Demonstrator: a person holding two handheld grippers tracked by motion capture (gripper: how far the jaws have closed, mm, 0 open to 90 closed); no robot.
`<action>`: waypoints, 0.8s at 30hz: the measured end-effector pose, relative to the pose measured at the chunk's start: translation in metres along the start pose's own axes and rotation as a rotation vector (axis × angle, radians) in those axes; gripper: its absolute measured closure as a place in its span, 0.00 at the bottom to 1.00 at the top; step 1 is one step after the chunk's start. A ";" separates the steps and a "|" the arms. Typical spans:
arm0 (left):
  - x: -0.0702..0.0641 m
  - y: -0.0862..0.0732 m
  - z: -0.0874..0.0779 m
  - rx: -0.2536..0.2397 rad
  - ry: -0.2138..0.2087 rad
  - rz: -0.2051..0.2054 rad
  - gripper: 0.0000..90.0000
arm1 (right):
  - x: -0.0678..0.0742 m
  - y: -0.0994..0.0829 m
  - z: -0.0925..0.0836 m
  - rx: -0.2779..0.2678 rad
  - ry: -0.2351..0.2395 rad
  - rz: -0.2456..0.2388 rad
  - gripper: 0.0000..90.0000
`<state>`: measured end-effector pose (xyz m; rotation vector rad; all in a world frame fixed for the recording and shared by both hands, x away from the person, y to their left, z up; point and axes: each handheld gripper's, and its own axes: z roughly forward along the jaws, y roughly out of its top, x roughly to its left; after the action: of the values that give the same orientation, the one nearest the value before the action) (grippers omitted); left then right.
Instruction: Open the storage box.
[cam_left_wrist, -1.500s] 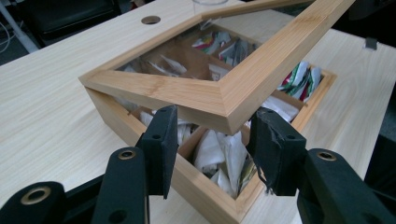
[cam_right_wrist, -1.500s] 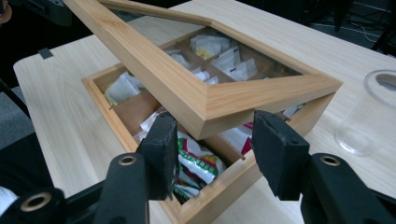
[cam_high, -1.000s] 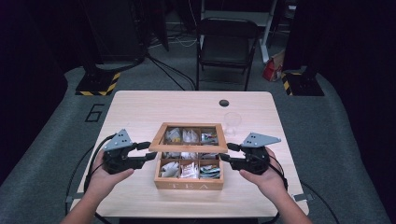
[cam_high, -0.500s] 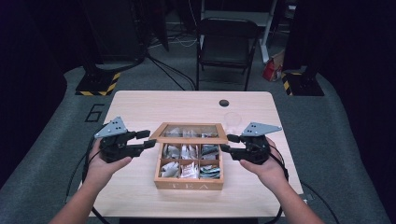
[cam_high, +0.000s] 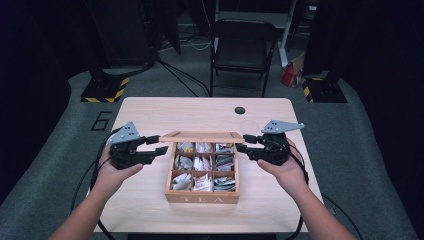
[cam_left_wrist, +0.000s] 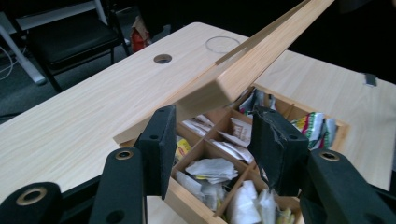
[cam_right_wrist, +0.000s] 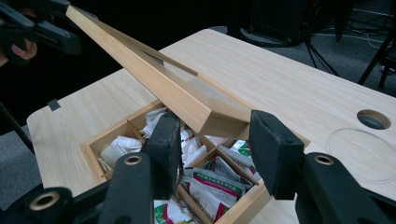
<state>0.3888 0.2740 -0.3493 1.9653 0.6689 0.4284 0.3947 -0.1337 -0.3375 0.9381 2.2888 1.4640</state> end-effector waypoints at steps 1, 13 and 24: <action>0.000 0.000 0.000 0.000 0.000 0.000 0.57 | 0.000 0.000 0.000 0.000 0.000 0.000 0.60; 0.025 -0.005 0.035 -0.005 0.026 -0.028 0.57 | -0.006 0.009 0.002 -0.005 0.004 0.016 0.60; 0.033 -0.003 0.049 -0.027 0.069 -0.001 0.61 | -0.010 0.015 0.003 -0.010 -0.004 0.015 0.61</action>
<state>0.4409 0.2621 -0.3740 1.9316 0.7046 0.5043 0.4093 -0.1337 -0.3262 0.9570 2.2738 1.4774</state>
